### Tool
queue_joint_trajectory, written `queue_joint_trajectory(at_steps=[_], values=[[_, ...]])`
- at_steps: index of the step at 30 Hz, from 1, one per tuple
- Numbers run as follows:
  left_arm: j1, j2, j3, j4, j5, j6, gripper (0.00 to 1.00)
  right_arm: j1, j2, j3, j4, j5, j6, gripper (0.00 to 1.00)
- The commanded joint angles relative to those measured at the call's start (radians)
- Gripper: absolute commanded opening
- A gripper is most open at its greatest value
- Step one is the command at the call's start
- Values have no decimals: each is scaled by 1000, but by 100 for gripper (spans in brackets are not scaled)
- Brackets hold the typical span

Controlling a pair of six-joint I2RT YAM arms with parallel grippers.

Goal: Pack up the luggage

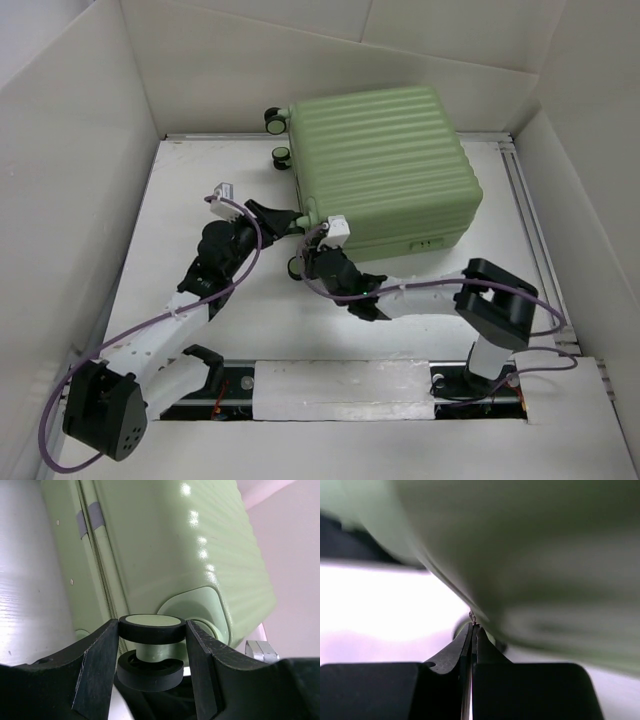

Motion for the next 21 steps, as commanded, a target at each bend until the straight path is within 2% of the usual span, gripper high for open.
queue_joint_trajectory(at_steps=[1, 6, 9, 13, 15, 17, 18, 19, 20, 21], values=[[-110, -13, 61, 158, 221, -85, 0, 127, 119, 172, 110, -159, 33, 0], [-181, -66, 61, 133, 201, -85, 0, 169, 145, 183, 168, -41, 89, 0], [-218, -88, 61, 110, 166, -96, 0, 198, 72, 76, 206, 54, 121, 0], [-348, -57, 92, 110, 100, -82, 0, 284, -63, -82, 215, 163, 152, 0], [-396, -30, 121, 110, 89, -70, 0, 313, -152, -145, 156, 209, 175, 0], [-465, 2, 132, 110, 39, -59, 0, 366, -212, -179, -6, 272, 252, 0], [-491, 12, 144, 110, 11, -42, 0, 379, -243, -210, -65, 272, 293, 2], [-512, 12, 155, 98, -18, -33, 4, 388, -301, -227, -169, 272, 360, 12], [-525, 25, 164, 98, -48, -33, 14, 397, -327, -239, -220, 272, 384, 22], [-525, 36, 173, 98, -49, -22, 28, 408, -355, -239, -282, 260, 414, 31]])
